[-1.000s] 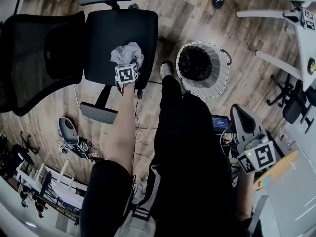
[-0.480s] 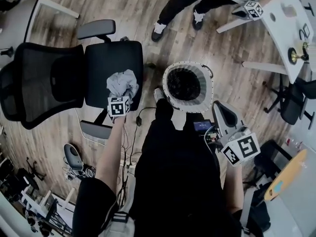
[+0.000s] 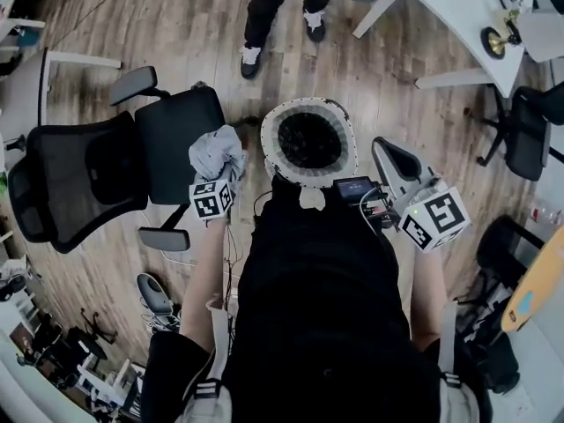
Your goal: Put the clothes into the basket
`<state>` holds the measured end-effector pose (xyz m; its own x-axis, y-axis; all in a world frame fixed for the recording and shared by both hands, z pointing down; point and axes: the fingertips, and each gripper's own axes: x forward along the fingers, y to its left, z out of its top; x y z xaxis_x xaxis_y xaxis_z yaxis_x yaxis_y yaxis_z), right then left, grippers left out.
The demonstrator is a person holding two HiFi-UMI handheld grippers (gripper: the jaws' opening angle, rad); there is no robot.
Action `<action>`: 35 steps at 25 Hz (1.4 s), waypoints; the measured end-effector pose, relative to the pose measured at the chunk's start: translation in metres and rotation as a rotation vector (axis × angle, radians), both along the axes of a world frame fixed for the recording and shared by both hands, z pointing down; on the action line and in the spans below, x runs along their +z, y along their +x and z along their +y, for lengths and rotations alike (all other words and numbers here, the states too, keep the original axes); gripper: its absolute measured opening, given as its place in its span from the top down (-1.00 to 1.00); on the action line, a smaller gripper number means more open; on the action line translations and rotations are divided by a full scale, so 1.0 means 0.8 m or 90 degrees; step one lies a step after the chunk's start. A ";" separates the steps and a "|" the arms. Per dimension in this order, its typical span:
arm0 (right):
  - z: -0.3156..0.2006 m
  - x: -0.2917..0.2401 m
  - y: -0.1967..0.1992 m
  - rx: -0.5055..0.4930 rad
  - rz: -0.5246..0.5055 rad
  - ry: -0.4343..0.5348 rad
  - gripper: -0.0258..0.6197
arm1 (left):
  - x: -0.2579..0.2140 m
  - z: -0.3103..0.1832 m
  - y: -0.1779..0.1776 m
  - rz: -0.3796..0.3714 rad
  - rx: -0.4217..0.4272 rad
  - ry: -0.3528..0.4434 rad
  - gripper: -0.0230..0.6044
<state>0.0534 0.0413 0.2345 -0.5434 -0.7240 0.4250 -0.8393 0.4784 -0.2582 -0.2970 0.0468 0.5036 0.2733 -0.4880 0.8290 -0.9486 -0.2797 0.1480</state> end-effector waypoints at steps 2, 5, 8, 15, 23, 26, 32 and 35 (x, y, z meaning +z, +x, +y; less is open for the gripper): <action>-0.001 0.000 0.037 -0.003 -0.003 0.005 0.87 | -0.009 0.002 0.040 0.004 0.004 0.004 0.50; -0.004 0.004 0.088 -0.006 -0.008 0.008 0.87 | -0.017 0.006 0.099 0.012 0.008 0.005 0.50; -0.005 0.010 0.136 -0.009 -0.016 0.006 0.87 | -0.020 0.015 0.156 0.014 0.020 -0.001 0.50; -0.002 0.048 0.215 -0.031 -0.046 -0.027 0.87 | -0.002 0.032 0.266 0.014 0.054 -0.030 0.50; 0.017 0.094 0.225 -0.041 -0.087 -0.063 0.87 | 0.056 0.053 0.338 0.018 0.106 -0.087 0.50; 0.024 0.128 0.203 -0.043 -0.097 -0.083 0.87 | 0.104 0.050 0.347 0.020 0.138 -0.106 0.50; 0.034 0.188 0.169 -0.036 -0.139 -0.121 0.87 | 0.204 0.037 0.368 0.004 0.188 -0.146 0.50; 0.035 0.217 0.152 -0.018 -0.166 -0.128 0.87 | 0.263 0.032 0.373 0.016 0.189 -0.163 0.50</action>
